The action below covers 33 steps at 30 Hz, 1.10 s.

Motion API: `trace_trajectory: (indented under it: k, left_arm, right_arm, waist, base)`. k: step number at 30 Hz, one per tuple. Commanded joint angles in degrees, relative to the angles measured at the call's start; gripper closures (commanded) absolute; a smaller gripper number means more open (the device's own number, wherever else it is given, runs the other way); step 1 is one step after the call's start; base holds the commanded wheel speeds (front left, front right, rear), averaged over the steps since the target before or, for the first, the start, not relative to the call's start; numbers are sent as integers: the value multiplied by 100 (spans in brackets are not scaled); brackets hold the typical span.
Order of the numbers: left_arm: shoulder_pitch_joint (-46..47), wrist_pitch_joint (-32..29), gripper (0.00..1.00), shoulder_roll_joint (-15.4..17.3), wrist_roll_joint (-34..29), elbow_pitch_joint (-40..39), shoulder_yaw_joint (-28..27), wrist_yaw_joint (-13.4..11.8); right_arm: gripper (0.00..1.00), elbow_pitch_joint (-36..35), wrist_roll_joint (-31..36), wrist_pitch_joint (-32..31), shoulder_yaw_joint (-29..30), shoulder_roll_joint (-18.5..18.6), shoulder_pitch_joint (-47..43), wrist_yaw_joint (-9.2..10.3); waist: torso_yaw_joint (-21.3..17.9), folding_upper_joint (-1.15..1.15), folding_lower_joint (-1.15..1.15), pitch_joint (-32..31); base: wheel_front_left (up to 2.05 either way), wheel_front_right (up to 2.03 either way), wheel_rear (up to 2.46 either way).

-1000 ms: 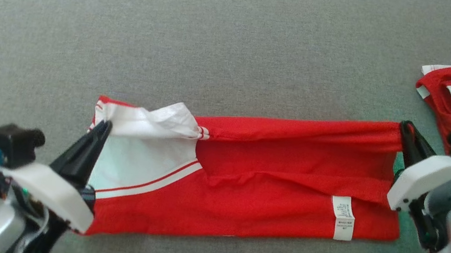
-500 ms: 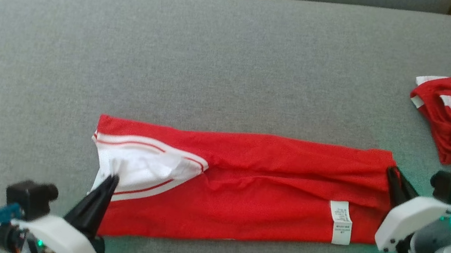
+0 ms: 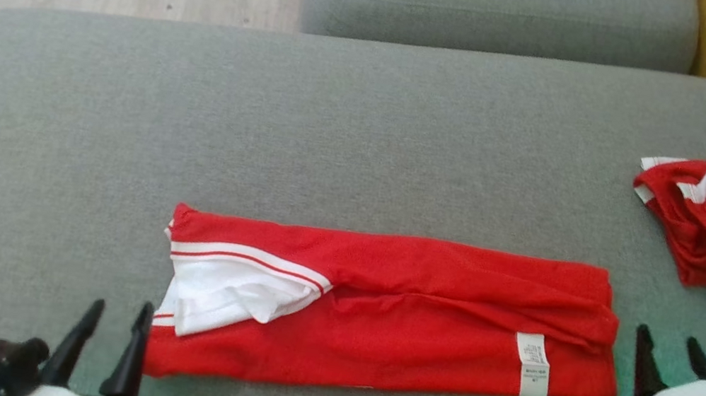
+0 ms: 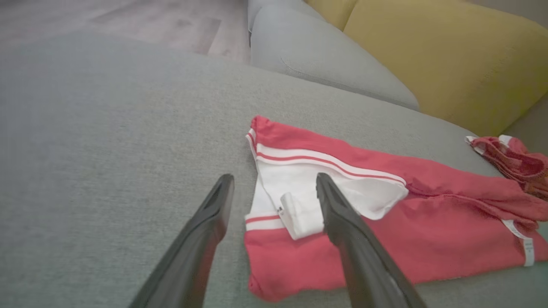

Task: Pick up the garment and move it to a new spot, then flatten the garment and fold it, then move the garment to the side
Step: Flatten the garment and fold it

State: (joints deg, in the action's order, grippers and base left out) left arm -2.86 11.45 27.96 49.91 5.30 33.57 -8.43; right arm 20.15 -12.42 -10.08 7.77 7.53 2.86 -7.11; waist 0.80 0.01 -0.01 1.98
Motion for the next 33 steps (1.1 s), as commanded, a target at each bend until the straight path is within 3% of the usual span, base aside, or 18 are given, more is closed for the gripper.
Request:
trace_trajectory:
  k: [1, 7, 13, 26, 27, 29, 30, 31, 32, 33]
  left_arm:
    - [189, 130, 0, 46, -78, -181, -326, -105]
    - [212, 302, 0, -152, -324, -318, -627, -408]
    - [181, 338, 0, -277, -490, -469, -864, -591]
    - [-47, 352, 0, -357, -592, -571, -1177, -586]
    - [-59, 352, 0, -357, -598, -580, -1196, -586]
    - [-78, 352, 0, -348, -614, -602, -1228, -594]
    - [-78, 352, 0, -348, -614, -602, -1228, -594]
    - [-86, 352, 0, -340, -618, -603, -1247, -590]
    - [-91, 353, 0, -333, -621, -601, -1265, -585]
    - [-91, 353, 0, -328, -627, -598, -1280, -580]
  right_arm:
    - [0, -285, 79, -1, -55, 22, 158, -37]
    - [0, -322, 151, -259, 56, -120, 301, -37]
    - [0, 220, 300, -422, 177, -131, 669, -37]
    - [0, 1453, 390, 35, 129, -307, 587, -37]
    - [5, 1507, 394, 82, 107, -325, 569, -37]
    - [59, 1585, 411, 178, 57, -352, 561, -37]
    - [59, 1585, 411, 178, 57, -352, 561, -37]
    - [83, 1614, 444, 223, 25, -360, 568, -37]
    - [95, 1634, 477, 274, -1, -365, 582, -37]
    - [100, 1646, 497, 328, -5, -368, 608, -37]
  waist:
    - [61, -1, 1, -40]
    - [240, -1, 1, -45]
    - [504, -1, 1, 68]
    - [839, -1, 1, 119]
    - [832, -1, 1, 116]
    - [801, -1, 1, 107]
    - [801, -1, 1, 107]
    - [777, -1, 1, 104]
    - [747, -1, 1, 95]
    - [719, -1, 1, 87]
  base:
    - [0, 0, 0]
    - [0, 0, 0]
    - [0, 0, 0]
    - [0, 0, 0]
    - [0, 0, 0]
    - [0, 0, 0]
    - [0, 0, 0]
    - [0, 0, 0]
    - [0, 0, 0]
    - [0, 0, 0]
